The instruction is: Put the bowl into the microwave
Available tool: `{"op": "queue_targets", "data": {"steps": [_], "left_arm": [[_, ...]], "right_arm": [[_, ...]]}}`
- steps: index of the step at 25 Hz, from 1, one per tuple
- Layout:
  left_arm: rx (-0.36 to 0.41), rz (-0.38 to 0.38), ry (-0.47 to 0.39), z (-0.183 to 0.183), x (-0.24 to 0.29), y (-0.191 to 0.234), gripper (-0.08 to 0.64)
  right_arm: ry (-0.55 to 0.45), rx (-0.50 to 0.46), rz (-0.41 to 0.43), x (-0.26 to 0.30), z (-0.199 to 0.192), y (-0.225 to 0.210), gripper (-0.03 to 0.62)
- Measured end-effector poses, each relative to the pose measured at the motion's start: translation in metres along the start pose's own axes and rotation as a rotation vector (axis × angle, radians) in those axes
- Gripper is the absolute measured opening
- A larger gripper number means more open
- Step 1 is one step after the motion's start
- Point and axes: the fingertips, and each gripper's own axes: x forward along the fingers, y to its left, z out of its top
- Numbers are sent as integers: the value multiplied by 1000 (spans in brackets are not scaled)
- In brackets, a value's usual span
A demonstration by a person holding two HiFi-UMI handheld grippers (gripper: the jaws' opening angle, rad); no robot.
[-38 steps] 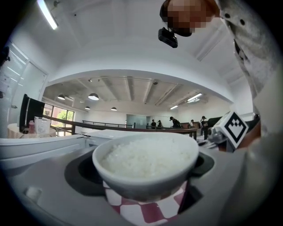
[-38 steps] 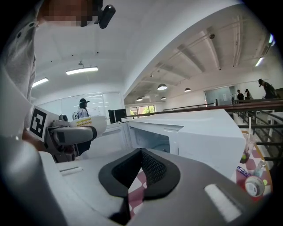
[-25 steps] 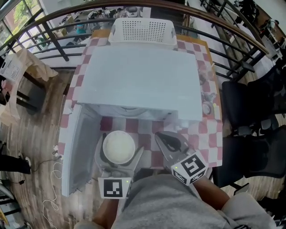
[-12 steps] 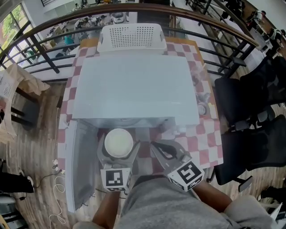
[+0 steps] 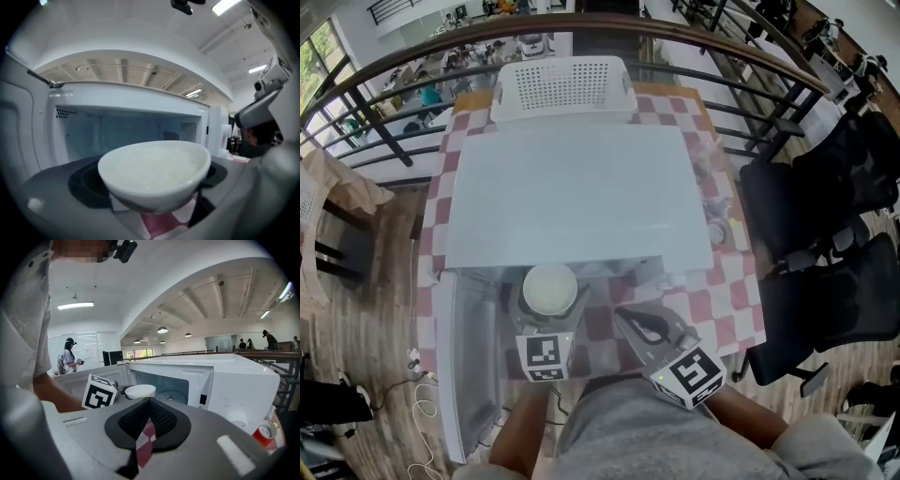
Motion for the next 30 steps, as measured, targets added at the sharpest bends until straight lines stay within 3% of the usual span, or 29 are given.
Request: {"op": "queue_targets", "data": {"steps": [16,30], "left_arm": [[-45,39,149,-45,60,30,525],[27,119,258,-61,86,36,528]], "right_arm": [[26,8,-11,9,-11,-2,-2],[3,49,-32,11,-11,-7,-2]]}}
